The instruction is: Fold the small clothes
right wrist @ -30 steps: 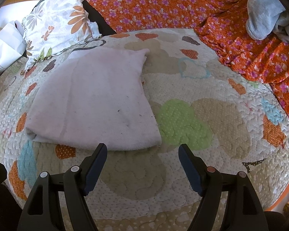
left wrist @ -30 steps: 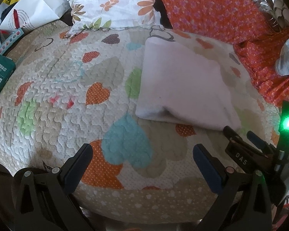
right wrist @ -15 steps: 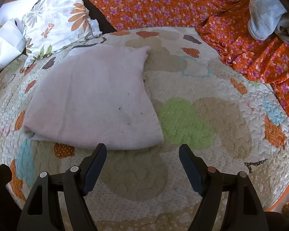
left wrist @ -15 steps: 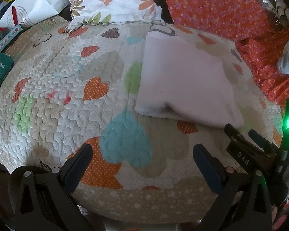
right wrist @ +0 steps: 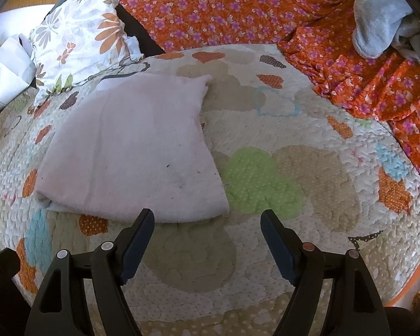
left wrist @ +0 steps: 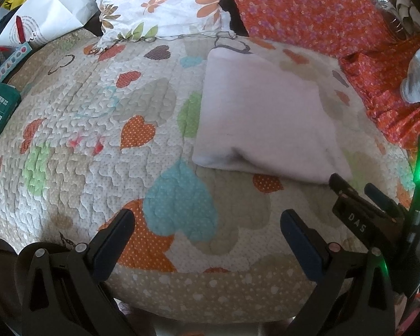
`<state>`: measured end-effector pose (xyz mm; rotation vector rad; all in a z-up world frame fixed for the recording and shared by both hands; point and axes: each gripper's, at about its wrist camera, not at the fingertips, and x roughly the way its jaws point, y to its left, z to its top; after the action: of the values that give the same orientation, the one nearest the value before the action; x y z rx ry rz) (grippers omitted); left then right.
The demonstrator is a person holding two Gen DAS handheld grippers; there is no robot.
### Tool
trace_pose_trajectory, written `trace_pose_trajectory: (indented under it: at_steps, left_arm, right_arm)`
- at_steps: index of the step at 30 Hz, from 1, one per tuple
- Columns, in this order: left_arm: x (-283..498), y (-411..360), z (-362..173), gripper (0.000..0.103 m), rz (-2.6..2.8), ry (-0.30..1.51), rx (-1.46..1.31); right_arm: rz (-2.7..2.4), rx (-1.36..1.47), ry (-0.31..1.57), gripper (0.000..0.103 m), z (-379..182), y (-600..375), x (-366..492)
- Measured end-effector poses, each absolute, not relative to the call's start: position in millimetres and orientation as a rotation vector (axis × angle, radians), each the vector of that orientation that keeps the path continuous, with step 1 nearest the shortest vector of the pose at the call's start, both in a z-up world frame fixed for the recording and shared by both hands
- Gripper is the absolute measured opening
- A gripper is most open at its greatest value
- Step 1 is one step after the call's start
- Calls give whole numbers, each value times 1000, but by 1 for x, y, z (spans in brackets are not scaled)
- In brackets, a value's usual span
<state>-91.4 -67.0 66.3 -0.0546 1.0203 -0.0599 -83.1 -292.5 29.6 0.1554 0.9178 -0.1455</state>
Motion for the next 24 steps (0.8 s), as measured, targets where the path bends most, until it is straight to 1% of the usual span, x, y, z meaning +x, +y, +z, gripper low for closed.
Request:
trace_pose_trajectory:
  at_steps: [15, 24]
  left_arm:
    - [-96, -70, 63, 103, -50, 1025, -42]
    - [-103, -74, 73, 103, -30, 950, -6]
  right_arm:
    - [-143, 124, 873, 84, 40, -287, -88]
    - [-145, 88, 849, 86, 43, -281, -90]
